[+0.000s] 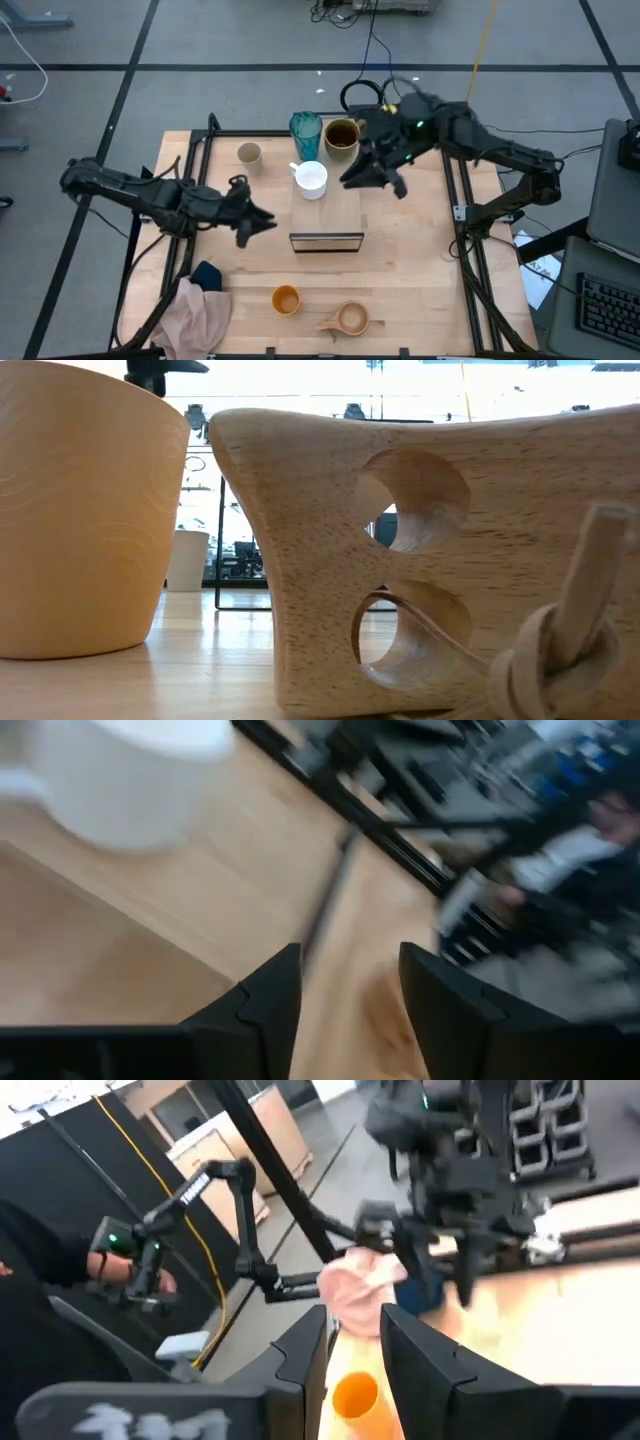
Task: Stack small to large cups/mugs on shelf
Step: Put the brown mug on the shelf
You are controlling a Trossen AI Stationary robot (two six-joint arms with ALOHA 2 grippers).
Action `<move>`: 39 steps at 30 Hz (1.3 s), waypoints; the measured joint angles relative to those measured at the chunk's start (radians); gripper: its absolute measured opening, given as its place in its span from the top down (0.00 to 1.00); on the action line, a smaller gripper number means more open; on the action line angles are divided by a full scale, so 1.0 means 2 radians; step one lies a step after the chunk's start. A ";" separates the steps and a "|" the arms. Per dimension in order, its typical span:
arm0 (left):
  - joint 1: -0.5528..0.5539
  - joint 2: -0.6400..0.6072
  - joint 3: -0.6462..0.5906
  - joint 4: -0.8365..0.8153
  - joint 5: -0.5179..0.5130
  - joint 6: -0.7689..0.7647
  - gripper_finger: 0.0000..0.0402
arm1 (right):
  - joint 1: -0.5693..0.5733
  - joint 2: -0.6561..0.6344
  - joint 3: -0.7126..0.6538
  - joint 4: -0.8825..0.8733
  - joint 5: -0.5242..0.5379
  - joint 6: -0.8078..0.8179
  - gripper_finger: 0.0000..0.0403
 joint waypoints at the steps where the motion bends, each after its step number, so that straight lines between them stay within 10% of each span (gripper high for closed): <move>1: -0.005 0.000 0.000 0.000 0.013 -0.009 0.59 | 0.003 -0.002 -0.019 0.010 0.000 0.007 0.78; 12: -0.059 0.002 0.000 0.004 0.062 -0.065 0.60 | 0.074 -0.003 -0.195 0.188 0.005 0.125 0.78; 29: -0.061 0.001 0.000 0.064 0.108 -0.077 0.60 | 0.200 -0.004 -0.203 0.179 0.102 0.226 0.78; 39: -0.084 0.001 0.000 0.073 0.134 -0.095 0.60 | 0.295 -0.004 -0.202 0.028 0.124 0.267 0.78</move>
